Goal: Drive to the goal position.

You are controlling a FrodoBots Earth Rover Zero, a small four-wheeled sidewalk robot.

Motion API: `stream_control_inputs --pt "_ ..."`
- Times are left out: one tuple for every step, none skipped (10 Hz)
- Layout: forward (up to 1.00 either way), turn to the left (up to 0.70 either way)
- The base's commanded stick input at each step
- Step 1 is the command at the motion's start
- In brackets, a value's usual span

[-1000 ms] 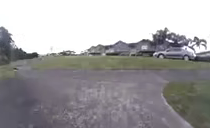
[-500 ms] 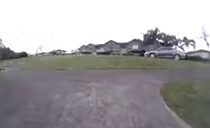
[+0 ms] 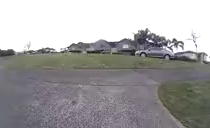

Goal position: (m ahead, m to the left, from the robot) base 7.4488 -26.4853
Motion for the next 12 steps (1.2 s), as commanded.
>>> stream_control_inputs --pt "0.7 -0.35" --pt "0.7 -0.35" --pt "0.7 -0.35" --pt "0.7 -0.35" --pt "0.7 0.0" --pt "0.7 0.01" --pt "0.7 0.09" --pt "0.7 0.0" --pt "0.7 0.0" --pt "0.7 0.0" --pt "0.7 0.0" --pt "0.7 0.0"
